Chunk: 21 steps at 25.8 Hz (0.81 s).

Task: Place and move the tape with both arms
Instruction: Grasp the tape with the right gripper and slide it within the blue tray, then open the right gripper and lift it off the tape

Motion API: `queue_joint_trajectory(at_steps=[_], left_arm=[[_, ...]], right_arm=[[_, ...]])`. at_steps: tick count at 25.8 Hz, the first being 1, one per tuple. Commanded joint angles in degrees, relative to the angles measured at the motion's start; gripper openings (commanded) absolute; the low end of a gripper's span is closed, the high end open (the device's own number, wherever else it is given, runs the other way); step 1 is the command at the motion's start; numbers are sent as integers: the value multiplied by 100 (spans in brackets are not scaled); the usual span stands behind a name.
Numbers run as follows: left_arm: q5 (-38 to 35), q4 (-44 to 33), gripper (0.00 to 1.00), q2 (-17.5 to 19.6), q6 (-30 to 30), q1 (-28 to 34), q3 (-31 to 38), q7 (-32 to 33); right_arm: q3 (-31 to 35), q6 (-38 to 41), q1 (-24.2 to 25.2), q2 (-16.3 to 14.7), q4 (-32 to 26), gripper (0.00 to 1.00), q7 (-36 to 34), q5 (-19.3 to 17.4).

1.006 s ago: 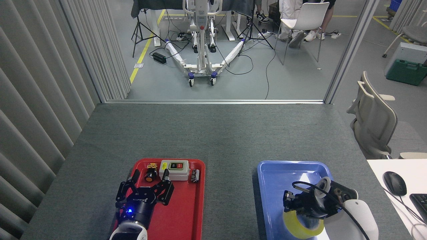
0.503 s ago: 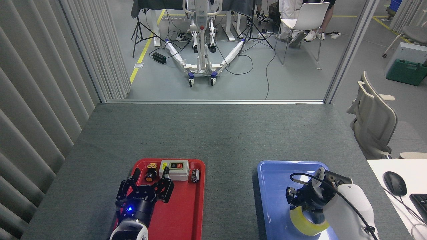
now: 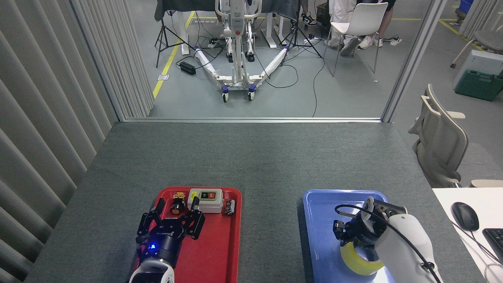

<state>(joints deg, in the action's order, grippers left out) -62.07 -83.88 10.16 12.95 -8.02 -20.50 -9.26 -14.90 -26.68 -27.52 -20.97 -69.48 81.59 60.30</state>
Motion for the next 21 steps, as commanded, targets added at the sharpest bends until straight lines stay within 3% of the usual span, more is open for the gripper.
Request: queue_joint_trajectory(at_steps=[1, 15, 21], left_arm=[[2, -14, 99, 12, -12, 2, -16, -120], [-16, -58, 99, 3, -196, -6, -51, -111], [-34, -348, 99, -15, -539, 11, -51, -102]], right_arm=[[-48, 5, 10, -4, 14, 100, -64, 9], [-39, 75, 72, -153, -233, 100, -187, -35], [84, 242, 388, -250, -795, 100, -1602, -18]])
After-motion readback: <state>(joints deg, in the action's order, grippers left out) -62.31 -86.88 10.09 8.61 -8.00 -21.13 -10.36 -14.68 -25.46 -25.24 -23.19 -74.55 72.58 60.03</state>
